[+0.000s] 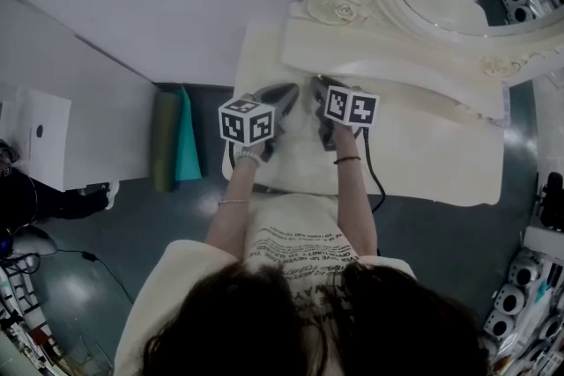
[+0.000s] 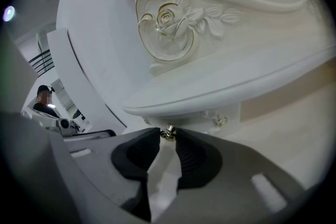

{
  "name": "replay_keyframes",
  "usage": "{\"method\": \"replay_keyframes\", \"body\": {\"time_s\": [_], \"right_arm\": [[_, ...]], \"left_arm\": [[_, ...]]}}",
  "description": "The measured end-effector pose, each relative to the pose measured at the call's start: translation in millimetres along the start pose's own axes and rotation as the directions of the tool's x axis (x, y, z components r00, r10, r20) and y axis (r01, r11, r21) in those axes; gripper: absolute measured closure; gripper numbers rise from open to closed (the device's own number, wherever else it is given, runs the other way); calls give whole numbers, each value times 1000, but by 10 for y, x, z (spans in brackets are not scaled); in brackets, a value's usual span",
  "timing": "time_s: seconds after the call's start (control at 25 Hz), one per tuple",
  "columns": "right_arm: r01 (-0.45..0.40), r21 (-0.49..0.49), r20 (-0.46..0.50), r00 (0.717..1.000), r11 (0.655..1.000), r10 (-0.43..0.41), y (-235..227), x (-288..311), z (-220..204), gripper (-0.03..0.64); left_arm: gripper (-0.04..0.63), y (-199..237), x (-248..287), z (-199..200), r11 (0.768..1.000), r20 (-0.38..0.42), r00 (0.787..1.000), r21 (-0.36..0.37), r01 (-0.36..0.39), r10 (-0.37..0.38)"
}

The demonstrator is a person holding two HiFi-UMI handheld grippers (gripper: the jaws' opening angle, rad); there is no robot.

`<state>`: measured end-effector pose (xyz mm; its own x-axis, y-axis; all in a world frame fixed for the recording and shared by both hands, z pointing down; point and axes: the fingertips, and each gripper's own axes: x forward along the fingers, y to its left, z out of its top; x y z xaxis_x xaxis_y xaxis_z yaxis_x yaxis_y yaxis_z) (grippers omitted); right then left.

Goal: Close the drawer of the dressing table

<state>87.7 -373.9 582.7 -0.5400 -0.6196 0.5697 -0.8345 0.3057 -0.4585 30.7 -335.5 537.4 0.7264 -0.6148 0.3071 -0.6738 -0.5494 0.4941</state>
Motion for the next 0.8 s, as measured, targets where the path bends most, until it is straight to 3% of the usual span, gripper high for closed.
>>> {"method": "replay_keyframes", "body": {"time_s": [0.8], "right_arm": [[-60, 29, 27, 998, 998, 59, 62, -116, -93, 508]], "left_arm": [[604, -107, -111, 12, 1000, 16, 1000, 2, 2, -2]]}}
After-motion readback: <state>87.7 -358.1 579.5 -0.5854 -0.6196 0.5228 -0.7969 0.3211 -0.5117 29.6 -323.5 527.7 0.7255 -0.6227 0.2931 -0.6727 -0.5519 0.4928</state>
